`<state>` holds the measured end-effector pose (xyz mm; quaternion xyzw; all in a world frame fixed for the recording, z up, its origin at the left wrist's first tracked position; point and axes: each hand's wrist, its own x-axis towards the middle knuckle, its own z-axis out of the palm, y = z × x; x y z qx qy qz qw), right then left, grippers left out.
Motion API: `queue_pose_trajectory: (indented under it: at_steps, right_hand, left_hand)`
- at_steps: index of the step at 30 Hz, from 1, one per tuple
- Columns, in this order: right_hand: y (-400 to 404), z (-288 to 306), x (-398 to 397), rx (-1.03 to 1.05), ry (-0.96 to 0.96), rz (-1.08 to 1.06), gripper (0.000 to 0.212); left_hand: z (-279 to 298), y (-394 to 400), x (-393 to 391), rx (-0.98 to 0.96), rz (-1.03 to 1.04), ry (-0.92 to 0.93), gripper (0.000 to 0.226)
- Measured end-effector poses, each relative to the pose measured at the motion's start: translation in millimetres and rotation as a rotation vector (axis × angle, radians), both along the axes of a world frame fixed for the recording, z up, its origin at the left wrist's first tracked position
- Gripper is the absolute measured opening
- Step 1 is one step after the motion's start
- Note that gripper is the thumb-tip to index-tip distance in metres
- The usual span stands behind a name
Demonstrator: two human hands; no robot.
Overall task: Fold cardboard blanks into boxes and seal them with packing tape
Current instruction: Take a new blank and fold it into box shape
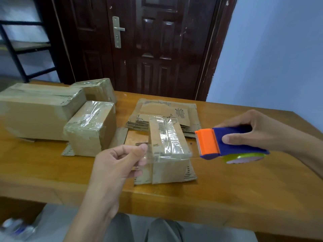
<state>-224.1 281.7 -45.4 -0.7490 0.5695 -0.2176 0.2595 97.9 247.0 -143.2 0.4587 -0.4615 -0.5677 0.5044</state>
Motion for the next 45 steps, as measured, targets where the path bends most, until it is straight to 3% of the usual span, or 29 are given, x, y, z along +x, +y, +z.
queue_pose_trajectory:
  at_steps: [9,22,29,32,35,38,41,45]
  right_hand:
    - [-16.2,-22.5,-13.1,0.002,-0.080,-0.045,0.023]
    - [-41.8,-70.6,-12.4,0.130,-0.265,-0.039,0.033]
    - [-41.5,-76.0,-9.2,0.100,-0.292,-0.030,0.029]
    - [-40.1,-74.1,-7.3,0.106,-0.285,-0.058,0.028]
    - [-40.3,-73.5,-4.9,0.116,-0.283,-0.062,0.032]
    - [-38.6,-73.6,-4.4,0.117,-0.285,-0.087,0.035]
    - [-36.4,-73.2,-4.4,0.104,-0.265,-0.098,0.033]
    - [-34.0,-72.9,-4.4,0.102,-0.231,-0.112,0.039]
  left_hand:
    - [-12.2,-7.4,-12.4,0.012,0.008,-0.008,0.025]
    - [-34.4,-18.8,-30.5,0.037,-0.066,-0.062,0.032]
    - [-38.1,-24.3,-45.5,0.091,-0.014,-0.136,0.018]
    - [-46.3,-30.8,-40.3,-0.102,0.051,-0.303,0.006]
    - [-48.0,-33.5,-31.0,-0.512,0.205,-0.497,0.038]
    - [-53.1,-46.1,-34.3,-0.997,0.031,-0.619,0.051]
    - [-57.4,-37.4,-39.4,-1.114,-0.071,-0.877,0.046]
    - [-50.8,-42.1,-32.4,-1.200,-0.141,-1.021,0.052]
